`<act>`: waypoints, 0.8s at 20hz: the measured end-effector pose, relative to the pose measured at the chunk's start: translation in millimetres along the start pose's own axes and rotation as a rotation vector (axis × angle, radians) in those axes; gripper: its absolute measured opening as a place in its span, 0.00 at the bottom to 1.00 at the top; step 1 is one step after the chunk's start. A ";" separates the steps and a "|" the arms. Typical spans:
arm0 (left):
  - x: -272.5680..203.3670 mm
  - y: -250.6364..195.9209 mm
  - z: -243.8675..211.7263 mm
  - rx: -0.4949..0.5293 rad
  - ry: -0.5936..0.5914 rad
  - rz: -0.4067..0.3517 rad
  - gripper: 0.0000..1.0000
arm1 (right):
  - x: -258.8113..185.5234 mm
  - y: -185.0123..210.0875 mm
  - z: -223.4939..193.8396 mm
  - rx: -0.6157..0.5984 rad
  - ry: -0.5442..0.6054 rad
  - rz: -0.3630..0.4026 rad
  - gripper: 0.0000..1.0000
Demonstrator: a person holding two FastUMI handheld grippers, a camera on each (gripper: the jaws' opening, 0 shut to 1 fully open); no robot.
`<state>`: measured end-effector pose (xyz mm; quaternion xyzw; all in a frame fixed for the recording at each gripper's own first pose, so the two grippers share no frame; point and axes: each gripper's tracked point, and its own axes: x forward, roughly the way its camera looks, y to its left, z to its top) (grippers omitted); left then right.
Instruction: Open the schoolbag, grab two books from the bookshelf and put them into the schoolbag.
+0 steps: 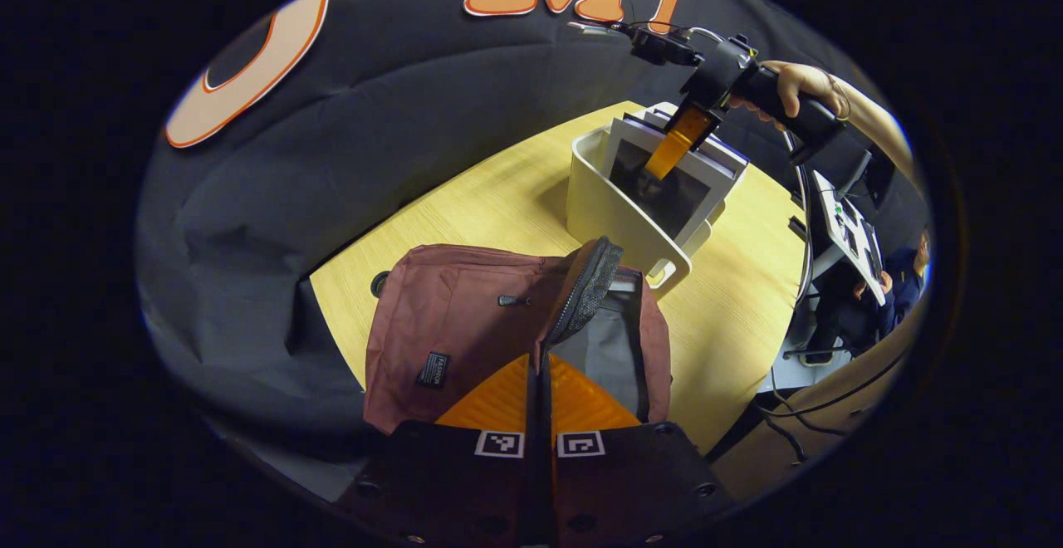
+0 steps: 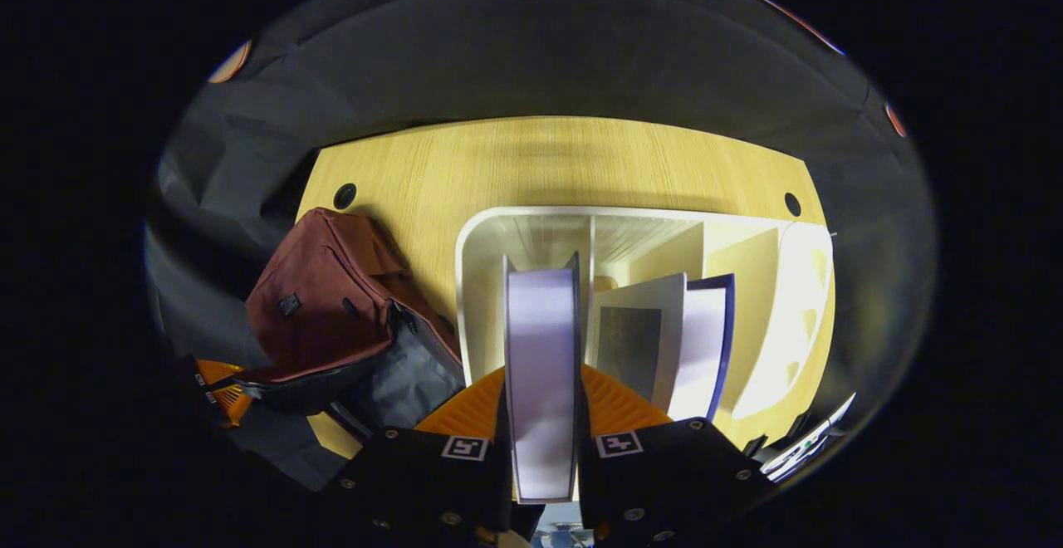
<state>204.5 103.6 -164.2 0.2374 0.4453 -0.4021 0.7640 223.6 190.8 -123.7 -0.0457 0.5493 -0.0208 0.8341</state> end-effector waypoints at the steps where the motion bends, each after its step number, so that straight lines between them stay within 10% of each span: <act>1: 0.7 0.0 -0.7 -0.003 0.002 -0.001 0.00 | -4.6 0.1 -0.2 0.007 -0.004 0.003 0.33; 16: -3.5 -2.0 -0.4 0.035 -0.012 -0.017 0.00 | -182.9 -14.6 -25.7 0.074 -0.287 0.088 0.32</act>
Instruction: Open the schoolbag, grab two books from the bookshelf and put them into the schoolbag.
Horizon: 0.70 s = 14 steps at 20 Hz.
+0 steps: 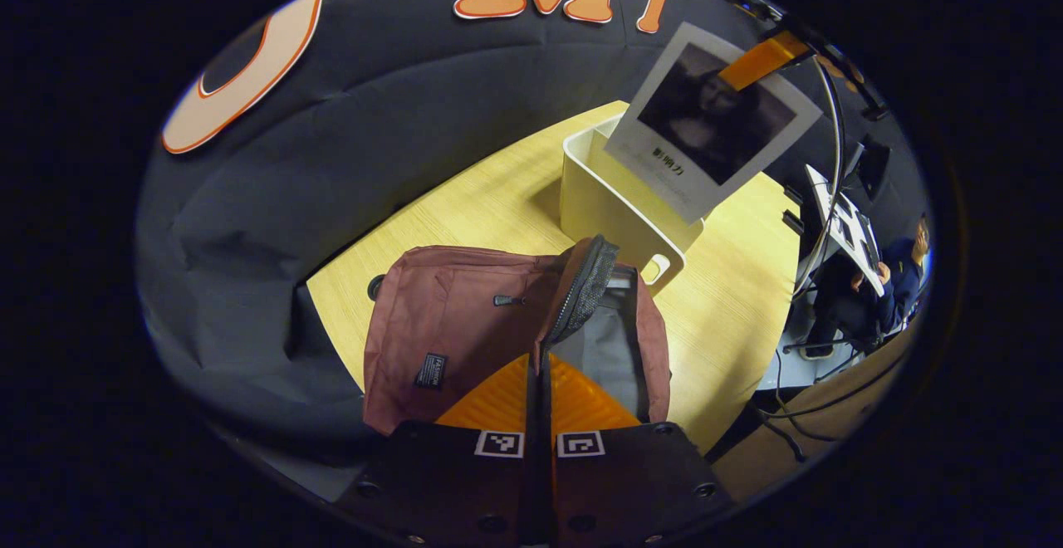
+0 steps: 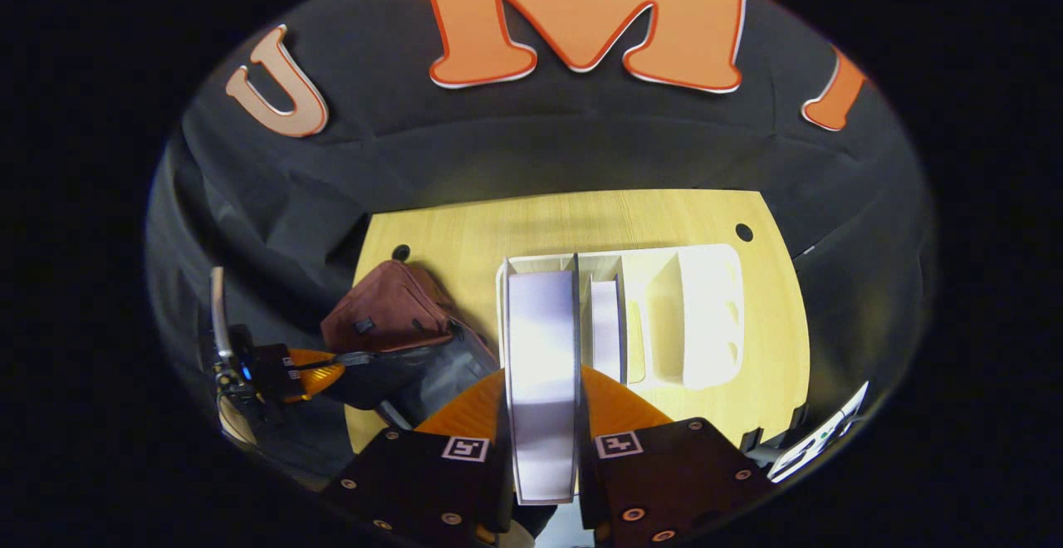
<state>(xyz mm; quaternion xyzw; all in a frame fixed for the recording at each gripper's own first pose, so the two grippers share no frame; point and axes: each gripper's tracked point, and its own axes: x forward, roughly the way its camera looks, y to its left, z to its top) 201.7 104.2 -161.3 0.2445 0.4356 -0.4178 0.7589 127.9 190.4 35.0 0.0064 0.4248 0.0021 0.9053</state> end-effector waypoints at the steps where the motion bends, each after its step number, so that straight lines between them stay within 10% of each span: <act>1: -0.3 0.1 0.2 0.004 0.000 0.001 0.01 | -13.7 3.3 -4.5 0.006 -0.019 0.026 0.32; 14: -9.8 -13.3 5.9 0.084 0.005 0.007 0.00 | -2.2 52.2 -136.9 0.404 -0.104 0.393 0.30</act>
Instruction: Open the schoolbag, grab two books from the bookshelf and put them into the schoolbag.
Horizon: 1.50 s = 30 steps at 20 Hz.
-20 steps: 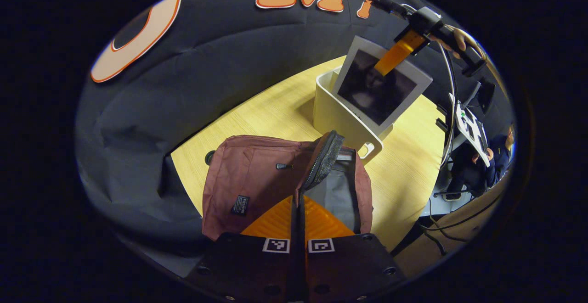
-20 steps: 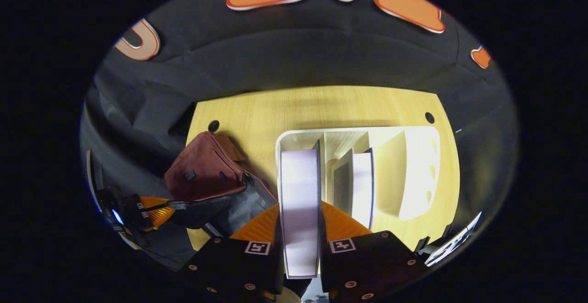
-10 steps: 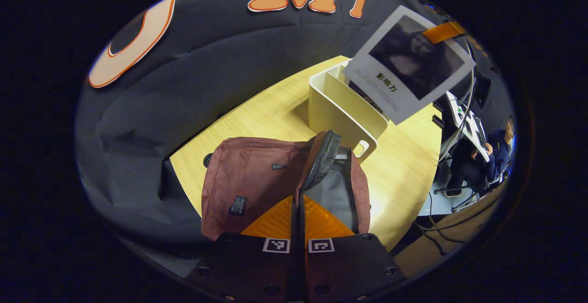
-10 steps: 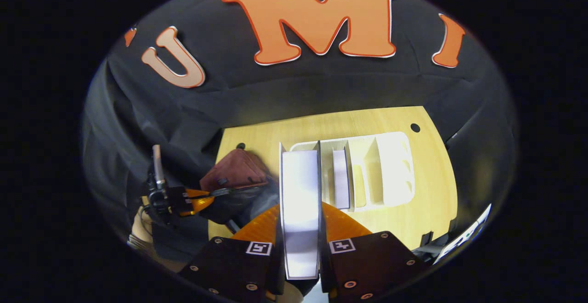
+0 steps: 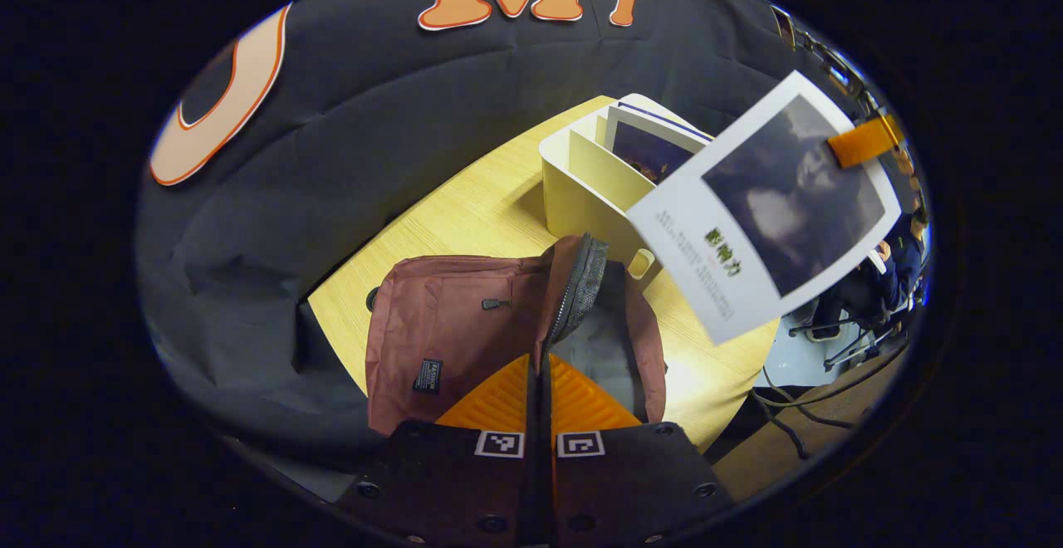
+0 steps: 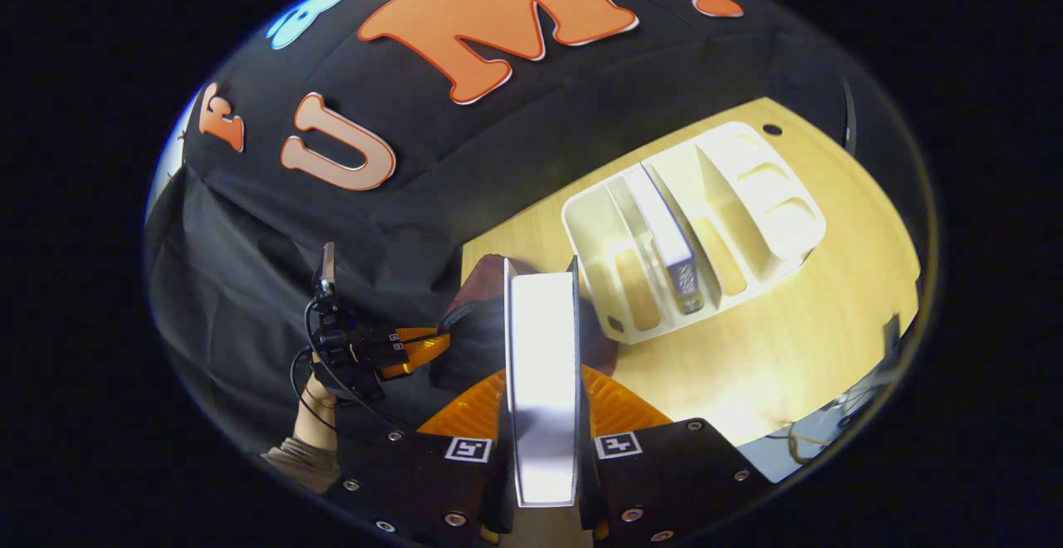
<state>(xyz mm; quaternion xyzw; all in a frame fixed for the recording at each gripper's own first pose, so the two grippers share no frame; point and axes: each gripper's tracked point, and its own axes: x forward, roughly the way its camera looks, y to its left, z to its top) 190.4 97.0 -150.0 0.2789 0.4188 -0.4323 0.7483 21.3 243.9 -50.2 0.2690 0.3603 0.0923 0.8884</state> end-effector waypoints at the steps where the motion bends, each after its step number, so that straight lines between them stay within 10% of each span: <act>1: -1.3 -0.7 1.2 0.004 0.002 0.003 0.01 | 11.2 -2.9 -10.4 0.044 -0.007 0.022 0.30; 11: -7.6 -9.0 15.5 0.039 0.009 0.022 0.00 | 149.3 -29.5 -70.9 0.321 -0.012 0.128 0.30; 30: -34.8 -25.2 41.9 0.098 0.010 0.051 0.01 | 272.7 41.1 -69.6 0.328 -0.053 0.102 0.30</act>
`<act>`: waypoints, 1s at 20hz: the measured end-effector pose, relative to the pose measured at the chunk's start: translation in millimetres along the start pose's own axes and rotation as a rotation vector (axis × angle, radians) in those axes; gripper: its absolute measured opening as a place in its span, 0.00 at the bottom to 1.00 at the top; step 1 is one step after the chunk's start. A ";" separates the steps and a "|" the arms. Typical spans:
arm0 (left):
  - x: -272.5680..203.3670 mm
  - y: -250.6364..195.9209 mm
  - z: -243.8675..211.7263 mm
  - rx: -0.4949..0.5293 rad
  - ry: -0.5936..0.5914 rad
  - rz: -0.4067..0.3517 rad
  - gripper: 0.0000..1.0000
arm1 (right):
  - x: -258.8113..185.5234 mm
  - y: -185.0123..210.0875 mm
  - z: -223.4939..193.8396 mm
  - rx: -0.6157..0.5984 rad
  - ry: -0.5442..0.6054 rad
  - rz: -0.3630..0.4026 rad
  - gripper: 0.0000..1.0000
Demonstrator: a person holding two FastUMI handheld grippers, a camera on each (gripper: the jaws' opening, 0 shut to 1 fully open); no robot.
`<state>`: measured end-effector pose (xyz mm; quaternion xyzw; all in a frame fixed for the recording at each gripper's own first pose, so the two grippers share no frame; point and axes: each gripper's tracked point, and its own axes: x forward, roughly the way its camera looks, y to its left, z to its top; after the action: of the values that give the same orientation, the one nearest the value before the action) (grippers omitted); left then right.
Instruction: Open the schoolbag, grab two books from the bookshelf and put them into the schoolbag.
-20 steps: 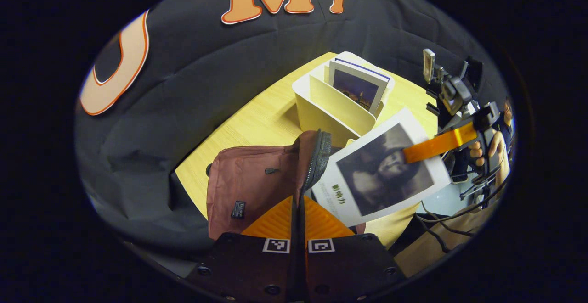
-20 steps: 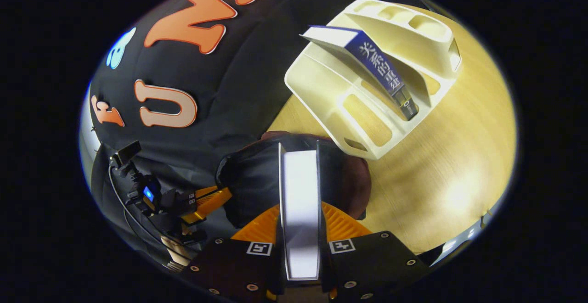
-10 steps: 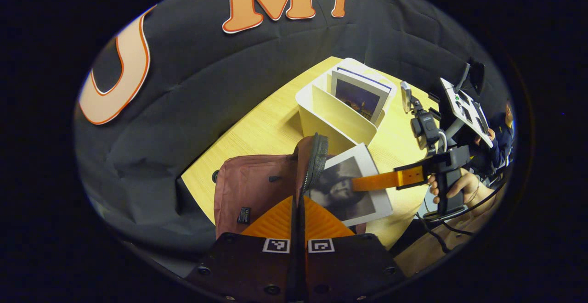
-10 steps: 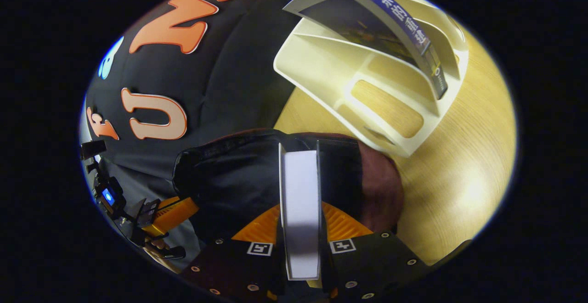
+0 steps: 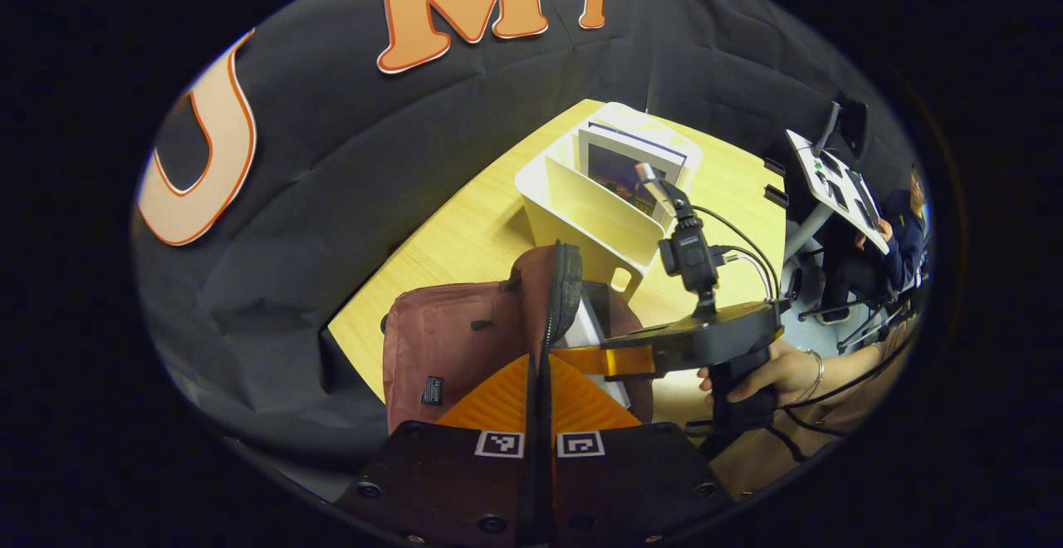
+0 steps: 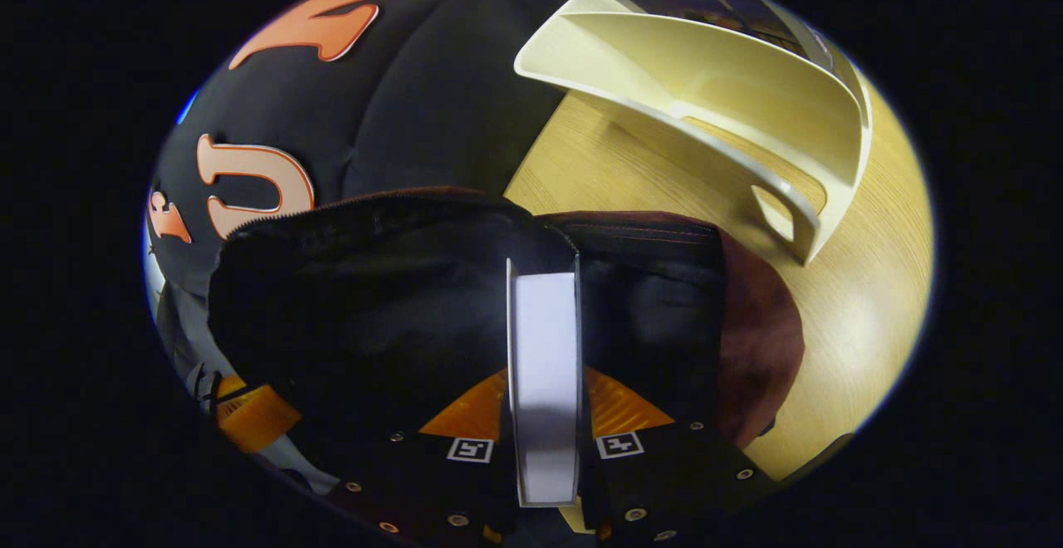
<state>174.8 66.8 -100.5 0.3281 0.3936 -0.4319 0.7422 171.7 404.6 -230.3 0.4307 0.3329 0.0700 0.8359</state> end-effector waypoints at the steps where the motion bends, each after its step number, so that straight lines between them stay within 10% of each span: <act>1: 0.4 2.8 -0.4 -0.002 0.002 0.007 0.00 | 0.4 0.7 -3.2 -0.012 0.017 -0.006 0.33; 5: 4.6 11.9 -15.5 -0.037 0.020 0.017 0.01 | -4.1 -13.9 -6.5 -0.030 0.058 -0.056 0.48; 6: 3.7 12.6 -16.5 -0.040 0.018 0.020 0.01 | -6.3 -20.3 -10.5 -0.030 0.081 -0.073 0.75; 7: 2.2 11.3 -17.2 -0.039 0.015 0.021 0.01 | -9.2 -26.9 -10.3 -0.030 0.090 -0.097 0.71; 9: 2.5 9.6 -14.9 -0.028 0.012 0.020 0.01 | -13.1 -40.2 -10.9 -0.034 0.098 -0.139 0.97; 11: 1.8 8.6 -15.5 -0.022 0.011 0.020 0.01 | -19.1 -46.4 -7.9 -0.036 0.112 -0.160 0.83; 12: 1.2 8.1 -16.8 -0.024 0.007 0.019 0.01 | -24.4 -49.8 -4.7 -0.040 0.116 -0.168 0.97; 20: 0.0 4.3 -23.7 -0.039 0.000 0.011 0.00 | -77.4 -80.2 11.0 -0.144 0.104 -0.186 0.97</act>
<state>171.6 88.2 -111.1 0.3159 0.4000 -0.4201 0.7509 105.4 316.3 -248.9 0.3324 0.4086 0.0381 0.8492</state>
